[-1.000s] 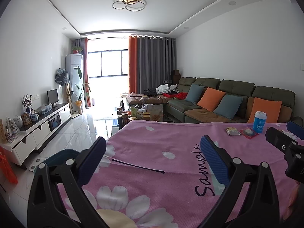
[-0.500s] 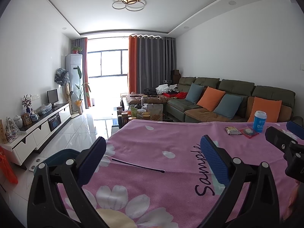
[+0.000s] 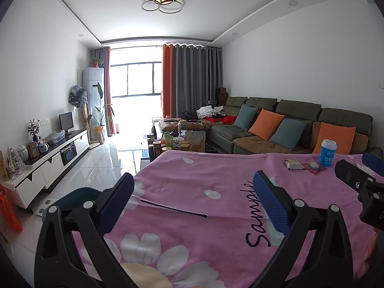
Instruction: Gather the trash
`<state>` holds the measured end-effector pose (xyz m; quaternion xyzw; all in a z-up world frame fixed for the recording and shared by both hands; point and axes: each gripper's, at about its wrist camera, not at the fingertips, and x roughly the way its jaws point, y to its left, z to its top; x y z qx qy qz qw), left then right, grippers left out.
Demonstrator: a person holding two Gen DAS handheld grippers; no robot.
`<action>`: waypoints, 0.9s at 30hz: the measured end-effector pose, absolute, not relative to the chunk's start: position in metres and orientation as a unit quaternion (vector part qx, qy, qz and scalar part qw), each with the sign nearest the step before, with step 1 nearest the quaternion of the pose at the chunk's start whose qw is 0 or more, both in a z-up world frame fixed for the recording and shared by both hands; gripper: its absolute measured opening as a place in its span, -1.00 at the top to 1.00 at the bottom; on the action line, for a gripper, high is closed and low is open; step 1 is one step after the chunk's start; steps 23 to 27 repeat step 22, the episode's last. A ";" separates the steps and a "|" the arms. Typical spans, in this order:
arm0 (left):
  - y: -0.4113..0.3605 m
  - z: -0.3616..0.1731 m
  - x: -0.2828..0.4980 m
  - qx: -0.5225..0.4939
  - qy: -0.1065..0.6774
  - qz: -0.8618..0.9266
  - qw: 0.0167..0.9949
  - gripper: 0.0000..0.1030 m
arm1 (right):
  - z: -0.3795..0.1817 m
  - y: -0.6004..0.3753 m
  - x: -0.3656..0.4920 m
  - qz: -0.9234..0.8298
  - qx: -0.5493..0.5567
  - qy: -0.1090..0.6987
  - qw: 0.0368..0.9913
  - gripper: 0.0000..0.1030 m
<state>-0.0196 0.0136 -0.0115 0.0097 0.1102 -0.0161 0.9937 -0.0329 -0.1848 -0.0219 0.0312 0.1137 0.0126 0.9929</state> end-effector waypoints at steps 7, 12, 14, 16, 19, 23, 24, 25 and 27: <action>0.012 -0.013 -0.022 0.018 0.101 -0.024 0.994 -0.89 | -0.024 -0.185 -0.035 0.010 0.034 0.113 0.993 -0.87; 0.008 -0.009 -0.022 0.028 0.110 -0.037 0.993 -0.89 | -0.024 -0.186 -0.034 0.006 0.034 0.114 0.993 -0.87; 0.006 -0.009 -0.017 0.037 0.124 -0.038 0.991 -0.89 | -0.024 -0.189 -0.035 0.001 0.033 0.115 0.993 -0.87; 0.007 -0.011 -0.008 0.031 0.151 -0.050 0.987 -0.89 | -0.025 -0.195 -0.034 -0.005 0.039 0.119 0.992 -0.87; 0.009 -0.012 0.000 0.025 0.169 -0.050 0.984 -0.89 | -0.027 -0.204 -0.031 -0.012 0.048 0.128 0.991 -0.87; 0.006 -0.015 0.016 0.034 0.203 -0.054 0.977 -0.89 | -0.029 -0.211 -0.027 -0.016 0.052 0.143 0.988 -0.87; 0.006 -0.015 0.016 0.034 0.203 -0.054 0.977 -0.89 | -0.029 -0.211 -0.027 -0.016 0.052 0.143 0.988 -0.87; 0.006 -0.015 0.016 0.034 0.203 -0.054 0.977 -0.89 | -0.029 -0.211 -0.027 -0.016 0.052 0.143 0.988 -0.87; 0.006 -0.015 0.016 0.034 0.203 -0.054 0.977 -0.89 | -0.029 -0.211 -0.027 -0.016 0.052 0.143 0.988 -0.87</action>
